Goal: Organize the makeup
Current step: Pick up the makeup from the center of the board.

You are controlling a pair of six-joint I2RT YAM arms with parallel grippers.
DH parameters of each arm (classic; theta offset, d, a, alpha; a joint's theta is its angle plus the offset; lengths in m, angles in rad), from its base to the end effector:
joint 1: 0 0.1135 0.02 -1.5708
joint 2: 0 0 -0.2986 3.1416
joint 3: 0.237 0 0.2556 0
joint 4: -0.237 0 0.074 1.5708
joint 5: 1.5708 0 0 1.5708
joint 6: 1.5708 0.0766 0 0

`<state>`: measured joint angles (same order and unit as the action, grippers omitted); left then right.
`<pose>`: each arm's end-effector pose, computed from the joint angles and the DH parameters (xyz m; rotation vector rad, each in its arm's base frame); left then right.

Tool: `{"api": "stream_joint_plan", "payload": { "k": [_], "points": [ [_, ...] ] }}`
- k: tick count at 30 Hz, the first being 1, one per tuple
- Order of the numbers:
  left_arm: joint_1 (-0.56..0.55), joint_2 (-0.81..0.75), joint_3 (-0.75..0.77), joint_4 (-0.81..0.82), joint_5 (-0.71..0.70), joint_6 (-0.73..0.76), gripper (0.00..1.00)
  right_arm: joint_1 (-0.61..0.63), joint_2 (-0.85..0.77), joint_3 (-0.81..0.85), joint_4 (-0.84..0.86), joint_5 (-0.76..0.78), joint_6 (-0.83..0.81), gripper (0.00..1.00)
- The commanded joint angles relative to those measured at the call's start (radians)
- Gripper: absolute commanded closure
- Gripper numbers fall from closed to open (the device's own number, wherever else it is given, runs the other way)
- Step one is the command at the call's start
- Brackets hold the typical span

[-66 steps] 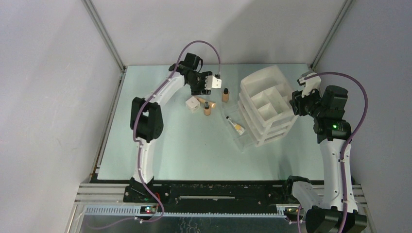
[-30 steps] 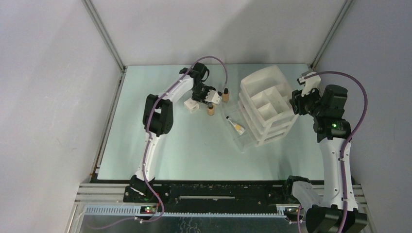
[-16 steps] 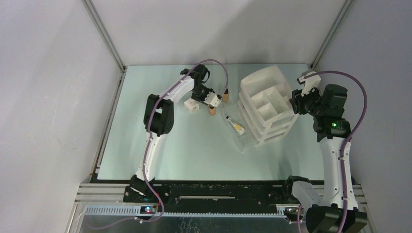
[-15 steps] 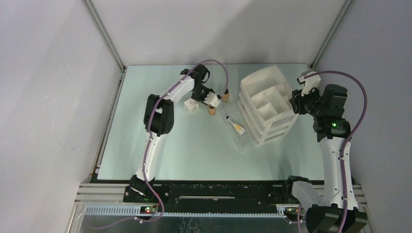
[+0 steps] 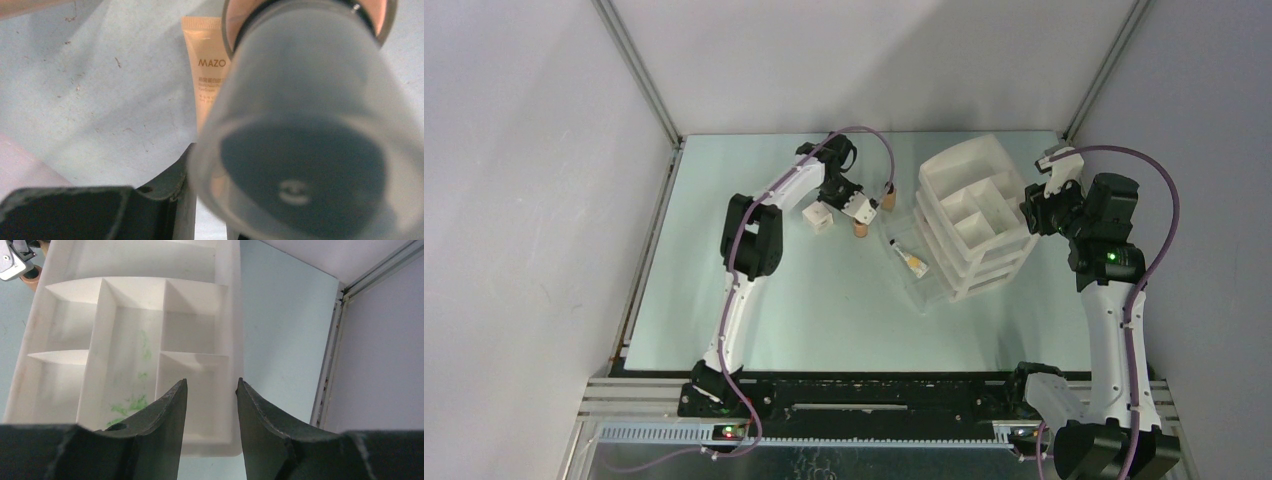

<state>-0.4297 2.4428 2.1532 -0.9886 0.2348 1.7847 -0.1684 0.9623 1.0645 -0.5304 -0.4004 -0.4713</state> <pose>0.4896 -0.2440 0.1500 2.4975 1.1948 0.0013 0.2237 -0.0077 0.3835 -0.5447 1.8861 -0.0185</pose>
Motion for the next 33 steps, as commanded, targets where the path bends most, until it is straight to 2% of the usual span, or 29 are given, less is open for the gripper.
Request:
{"api": "stream_joint_plan", "payload": {
  "k": [1,7,15,22,26,33],
  "points": [
    [-0.004,-0.025,-0.033,0.0,-0.011,0.045,0.78,0.002,0.021,-0.008,-0.059,0.024,-0.007,0.51],
    [-0.003,-0.066,-0.083,0.042,-0.011,0.024,0.88,0.002,0.023,-0.008,-0.059,0.023,-0.008,0.51],
    [0.016,-0.179,-0.169,0.149,0.068,-0.029,1.0,0.001,0.018,-0.008,-0.058,0.02,-0.007,0.51],
    [0.043,-0.27,-0.211,0.185,0.133,-0.081,1.0,0.001,0.01,-0.008,-0.059,0.014,-0.006,0.51],
    [0.053,-0.308,-0.235,0.213,0.126,-0.102,1.0,0.0,0.007,-0.008,-0.059,0.011,-0.004,0.51],
    [0.056,-0.494,-0.395,0.275,0.149,-0.14,0.99,0.0,0.002,-0.008,-0.059,0.005,-0.005,0.51]
  ]
}}
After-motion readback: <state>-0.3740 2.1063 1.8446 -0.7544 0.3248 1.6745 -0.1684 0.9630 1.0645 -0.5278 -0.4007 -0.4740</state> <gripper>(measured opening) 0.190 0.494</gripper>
